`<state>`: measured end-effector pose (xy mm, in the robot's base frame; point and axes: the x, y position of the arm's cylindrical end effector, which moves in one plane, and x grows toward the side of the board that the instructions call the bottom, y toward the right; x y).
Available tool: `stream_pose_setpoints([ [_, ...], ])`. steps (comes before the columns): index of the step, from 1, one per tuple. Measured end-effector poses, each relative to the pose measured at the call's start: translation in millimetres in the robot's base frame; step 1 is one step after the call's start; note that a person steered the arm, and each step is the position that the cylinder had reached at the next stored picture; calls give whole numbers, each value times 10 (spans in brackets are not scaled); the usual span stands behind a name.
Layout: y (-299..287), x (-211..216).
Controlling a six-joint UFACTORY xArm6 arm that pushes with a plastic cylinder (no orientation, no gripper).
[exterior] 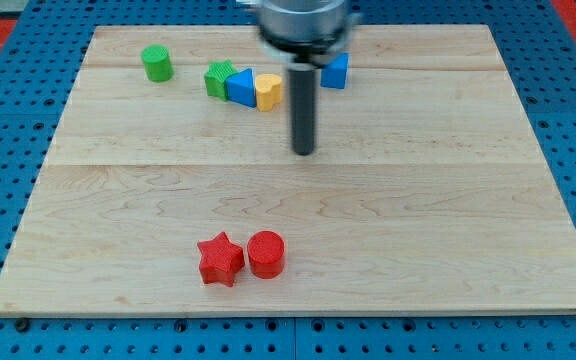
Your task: Nudge the yellow hexagon left a bit
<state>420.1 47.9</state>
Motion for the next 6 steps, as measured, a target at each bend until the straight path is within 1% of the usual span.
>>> stream_pose_setpoints([
  [1, 1064, -167],
  [2, 1989, -600],
  [3, 2630, -1104],
  [4, 2848, -1591],
  [5, 2248, -1984],
  [6, 1473, -2285],
])
